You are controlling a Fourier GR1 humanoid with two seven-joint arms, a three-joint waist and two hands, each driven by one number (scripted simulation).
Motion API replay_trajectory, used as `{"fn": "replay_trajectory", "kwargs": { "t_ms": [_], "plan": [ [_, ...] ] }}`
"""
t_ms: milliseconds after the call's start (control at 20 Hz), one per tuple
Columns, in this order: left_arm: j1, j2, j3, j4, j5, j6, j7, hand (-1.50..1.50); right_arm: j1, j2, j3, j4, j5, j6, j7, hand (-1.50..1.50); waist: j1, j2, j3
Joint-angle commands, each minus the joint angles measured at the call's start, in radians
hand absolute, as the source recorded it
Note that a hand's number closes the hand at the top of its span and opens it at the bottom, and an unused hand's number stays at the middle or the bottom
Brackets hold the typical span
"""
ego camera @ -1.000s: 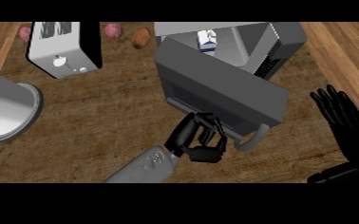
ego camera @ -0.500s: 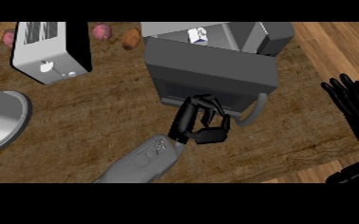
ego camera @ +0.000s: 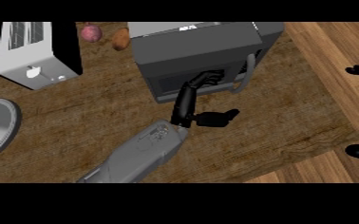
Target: Pick up the milk, place it into the microwave and close the microwave
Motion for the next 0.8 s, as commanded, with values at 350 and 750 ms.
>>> {"fn": "replay_trajectory", "kwargs": {
  "t_ms": [350,750],
  "plan": [
    [-0.080,0.001,0.075,0.022,0.148,0.078,-0.052,-1.50,-0.107,-0.090,-0.063,-0.019,0.137,-0.084,-0.032,1.50,-0.009,0.028,0.000],
    [-0.105,0.001,0.058,0.040,0.212,0.092,-0.086,-1.50,-0.145,-0.099,-0.060,0.010,0.163,-0.093,-0.036,1.50,-0.009,0.039,0.003]
  ]
}}
